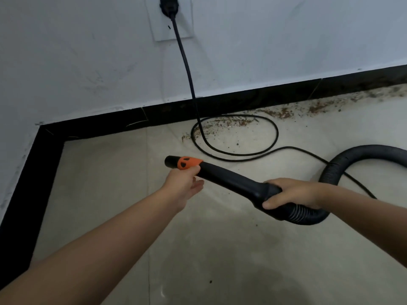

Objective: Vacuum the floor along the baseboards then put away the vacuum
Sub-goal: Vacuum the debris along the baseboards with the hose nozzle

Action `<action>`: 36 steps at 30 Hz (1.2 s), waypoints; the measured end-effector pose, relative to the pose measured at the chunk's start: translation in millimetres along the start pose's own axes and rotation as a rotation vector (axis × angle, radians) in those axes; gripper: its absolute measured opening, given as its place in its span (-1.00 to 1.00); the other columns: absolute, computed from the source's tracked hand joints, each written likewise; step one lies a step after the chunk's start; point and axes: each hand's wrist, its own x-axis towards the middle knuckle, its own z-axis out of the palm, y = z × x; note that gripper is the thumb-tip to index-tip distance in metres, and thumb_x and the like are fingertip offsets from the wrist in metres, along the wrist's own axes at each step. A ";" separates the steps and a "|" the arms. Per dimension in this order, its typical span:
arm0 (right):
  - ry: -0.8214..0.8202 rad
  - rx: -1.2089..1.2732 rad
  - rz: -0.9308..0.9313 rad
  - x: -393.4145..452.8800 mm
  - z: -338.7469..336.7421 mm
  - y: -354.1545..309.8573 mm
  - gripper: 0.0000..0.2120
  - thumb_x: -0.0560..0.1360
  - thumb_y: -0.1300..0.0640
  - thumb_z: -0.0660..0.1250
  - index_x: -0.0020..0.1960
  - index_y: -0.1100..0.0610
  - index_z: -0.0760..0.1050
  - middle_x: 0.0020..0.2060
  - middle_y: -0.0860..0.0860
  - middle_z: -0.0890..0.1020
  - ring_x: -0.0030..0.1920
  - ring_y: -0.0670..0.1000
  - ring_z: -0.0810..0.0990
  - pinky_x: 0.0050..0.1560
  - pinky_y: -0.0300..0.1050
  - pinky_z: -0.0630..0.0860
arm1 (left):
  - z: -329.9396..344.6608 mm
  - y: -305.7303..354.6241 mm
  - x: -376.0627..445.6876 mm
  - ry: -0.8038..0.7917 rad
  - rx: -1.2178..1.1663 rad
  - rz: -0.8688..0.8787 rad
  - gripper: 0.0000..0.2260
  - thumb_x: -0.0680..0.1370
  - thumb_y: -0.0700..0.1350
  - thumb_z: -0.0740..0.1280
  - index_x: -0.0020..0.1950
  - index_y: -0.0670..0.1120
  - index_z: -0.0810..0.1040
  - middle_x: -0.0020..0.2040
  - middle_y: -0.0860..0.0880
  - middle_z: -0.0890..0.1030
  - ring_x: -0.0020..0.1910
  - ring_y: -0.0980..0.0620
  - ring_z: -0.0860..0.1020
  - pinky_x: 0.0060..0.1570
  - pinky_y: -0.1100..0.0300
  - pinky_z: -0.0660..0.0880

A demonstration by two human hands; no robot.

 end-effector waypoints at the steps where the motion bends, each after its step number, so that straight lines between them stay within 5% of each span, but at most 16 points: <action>1: 0.022 -0.026 0.022 -2.3 -3.3 6.7 -0.41 0.05 -0.14 0.46 0.03 0.03 0.49 -0.12 -0.06 0.63 -0.15 -0.13 0.62 -0.18 -0.31 0.49 | 4.5 -4.9 0.2 -0.023 0.115 -0.004 -0.69 0.58 -0.21 0.25 0.30 -0.24 0.33 -0.04 -0.13 0.46 -0.03 -0.07 0.53 -0.01 0.14 0.49; 5: 0.063 -0.269 0.139 -16.9 -21.0 34.3 -0.54 0.12 -0.15 0.40 -0.05 0.01 0.47 -0.09 -0.06 0.56 -0.06 -0.08 0.54 -0.08 -0.25 0.43 | 24.8 -12.9 5.4 0.066 0.560 0.087 -0.76 0.56 -0.11 0.27 0.11 -0.07 0.24 -0.15 -0.11 0.46 -0.11 -0.10 0.53 0.03 0.00 0.53; 9: 0.044 -0.510 0.282 -26.2 -38.0 58.9 -0.65 0.13 -0.09 0.41 -0.16 -0.02 0.42 -0.19 -0.08 0.50 -0.19 -0.10 0.47 -0.22 -0.22 0.38 | 43.7 -8.7 30.7 0.077 0.677 0.191 -0.35 0.53 0.03 0.31 0.48 -0.20 0.10 0.28 -0.18 0.40 0.09 -0.12 0.53 0.13 -0.02 0.50; 12: 0.087 -0.726 0.329 -23.5 -44.6 75.9 -0.74 0.31 -0.02 0.43 -0.24 0.00 0.34 -0.26 -0.08 0.46 -0.27 -0.09 0.43 -0.31 -0.22 0.32 | 59.8 4.7 49.5 0.125 0.399 0.178 -0.32 0.54 0.05 0.30 0.52 -0.11 0.02 0.28 -0.15 0.41 -0.04 -0.02 0.52 -0.06 0.12 0.53; 14: 0.131 -0.771 0.309 -22.2 -50.3 83.8 -0.72 0.32 -0.03 0.43 -0.26 0.01 0.32 -0.29 -0.08 0.44 -0.30 -0.09 0.41 -0.34 -0.23 0.29 | 67.4 11.9 61.6 0.079 0.177 0.112 -0.45 0.56 0.03 0.27 0.49 -0.04 0.15 0.20 -0.15 0.46 -0.09 -0.01 0.52 -0.17 0.15 0.52; 17: 0.196 -0.717 0.299 -30.6 -65.6 87.9 -0.77 0.30 0.05 0.42 -0.29 0.02 0.35 -0.33 -0.07 0.45 -0.34 -0.11 0.41 -0.33 -0.23 0.30 | 79.1 18.7 71.8 0.005 0.017 0.066 -0.74 0.62 -0.05 0.17 0.21 -0.18 0.42 -0.08 -0.16 0.53 -0.17 -0.02 0.56 -0.19 0.17 0.53; 21: 0.297 -0.543 0.328 -62.5 -96.4 96.0 -0.77 0.05 0.02 0.34 -0.29 -0.03 0.44 -0.41 -0.10 0.52 -0.36 -0.16 0.49 -0.35 -0.32 0.33 | 82.6 31.6 73.9 0.169 -0.304 0.223 -0.73 0.66 -0.16 0.05 -0.22 -0.17 0.35 -0.05 -0.22 0.53 -0.11 -0.06 0.58 -0.03 0.22 0.51; 26: 0.401 -0.376 0.273 -79.1 -106.8 98.4 -0.70 0.01 0.12 0.31 -0.25 0.08 0.51 -0.55 -0.13 0.51 -0.46 -0.16 0.49 -0.41 -0.31 0.36 | 66.5 29.2 68.2 0.134 -0.626 0.257 -0.74 0.66 -0.18 0.06 -0.21 -0.18 0.34 -0.20 -0.17 0.53 0.11 -0.12 0.56 -0.07 0.22 0.54; 33: 0.551 -0.096 0.155 -69.4 -102.3 75.1 -0.74 0.01 0.22 0.33 -0.28 0.15 0.53 -0.54 0.01 0.49 -0.45 0.00 0.46 -0.32 -0.16 0.37 | 60.2 51.8 49.1 0.121 -0.932 0.236 -0.80 0.63 -0.23 0.04 -0.15 -0.18 0.35 -0.22 -0.18 0.53 -0.15 -0.05 0.58 -0.32 0.27 0.58; 36: 0.610 -0.077 0.144 -71.5 -103.6 67.9 -0.63 -0.05 0.19 0.35 -0.23 0.20 0.55 -0.54 0.04 0.49 -0.42 0.06 0.46 -0.29 -0.13 0.36 | 42.7 64.5 43.5 0.263 -0.883 0.212 -0.77 0.62 -0.21 -0.02 -0.16 -0.15 0.35 -0.52 -0.06 0.49 -0.40 0.06 0.45 -0.49 0.33 0.43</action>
